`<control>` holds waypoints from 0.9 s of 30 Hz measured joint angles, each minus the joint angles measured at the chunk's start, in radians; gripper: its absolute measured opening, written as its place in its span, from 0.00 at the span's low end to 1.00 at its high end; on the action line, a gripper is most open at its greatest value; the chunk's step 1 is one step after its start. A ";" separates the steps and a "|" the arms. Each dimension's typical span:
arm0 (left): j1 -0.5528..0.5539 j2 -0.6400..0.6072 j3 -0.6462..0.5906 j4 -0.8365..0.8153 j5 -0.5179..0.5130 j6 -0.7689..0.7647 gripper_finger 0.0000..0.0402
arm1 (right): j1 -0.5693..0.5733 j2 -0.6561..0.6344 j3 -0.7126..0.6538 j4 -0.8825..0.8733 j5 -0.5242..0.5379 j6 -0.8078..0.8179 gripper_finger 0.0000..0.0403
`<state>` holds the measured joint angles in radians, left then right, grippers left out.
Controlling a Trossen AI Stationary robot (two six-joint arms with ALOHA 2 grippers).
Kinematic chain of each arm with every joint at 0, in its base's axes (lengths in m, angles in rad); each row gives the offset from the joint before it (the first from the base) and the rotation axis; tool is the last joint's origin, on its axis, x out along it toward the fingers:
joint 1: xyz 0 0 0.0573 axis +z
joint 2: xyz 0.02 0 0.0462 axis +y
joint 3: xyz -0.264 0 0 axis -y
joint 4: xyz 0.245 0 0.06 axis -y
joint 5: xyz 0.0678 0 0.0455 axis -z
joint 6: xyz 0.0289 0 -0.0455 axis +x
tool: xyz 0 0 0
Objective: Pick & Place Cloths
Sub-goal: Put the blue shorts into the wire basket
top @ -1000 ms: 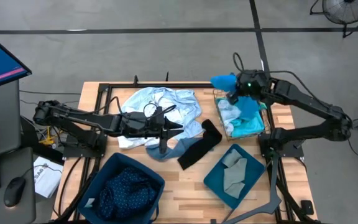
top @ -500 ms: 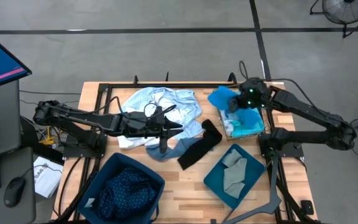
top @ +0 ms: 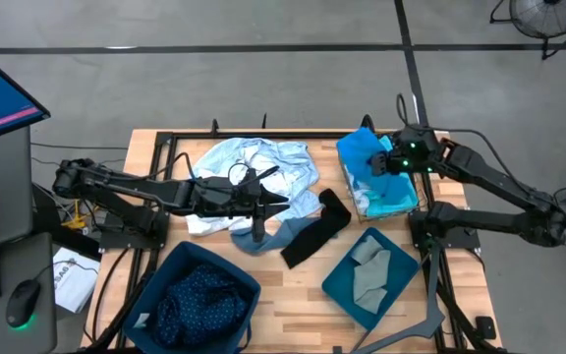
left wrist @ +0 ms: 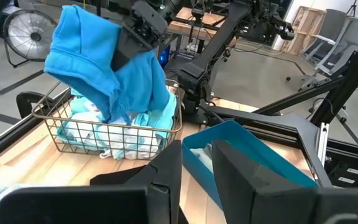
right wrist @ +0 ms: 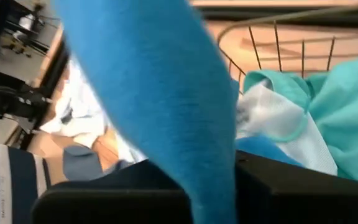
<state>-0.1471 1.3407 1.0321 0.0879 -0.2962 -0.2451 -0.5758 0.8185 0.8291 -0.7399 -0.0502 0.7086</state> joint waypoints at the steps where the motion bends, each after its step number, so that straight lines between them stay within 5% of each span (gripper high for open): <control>1: 0.000 0.000 0.000 0.000 0.000 0.000 0.18 | -0.001 0.004 -0.003 -0.008 0.009 0.000 0.00; 16: 0.000 0.000 0.000 0.001 0.004 0.001 0.18 | -0.045 0.007 -0.261 0.076 0.050 0.033 0.02; 27: 0.000 0.000 0.000 0.002 0.003 0.001 0.18 | -0.039 0.007 -0.160 0.024 0.050 -0.237 0.33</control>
<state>-0.1471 1.3407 1.0317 0.0895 -0.2928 -0.2440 -0.6148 0.8253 0.6687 -0.7157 -0.0002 0.4720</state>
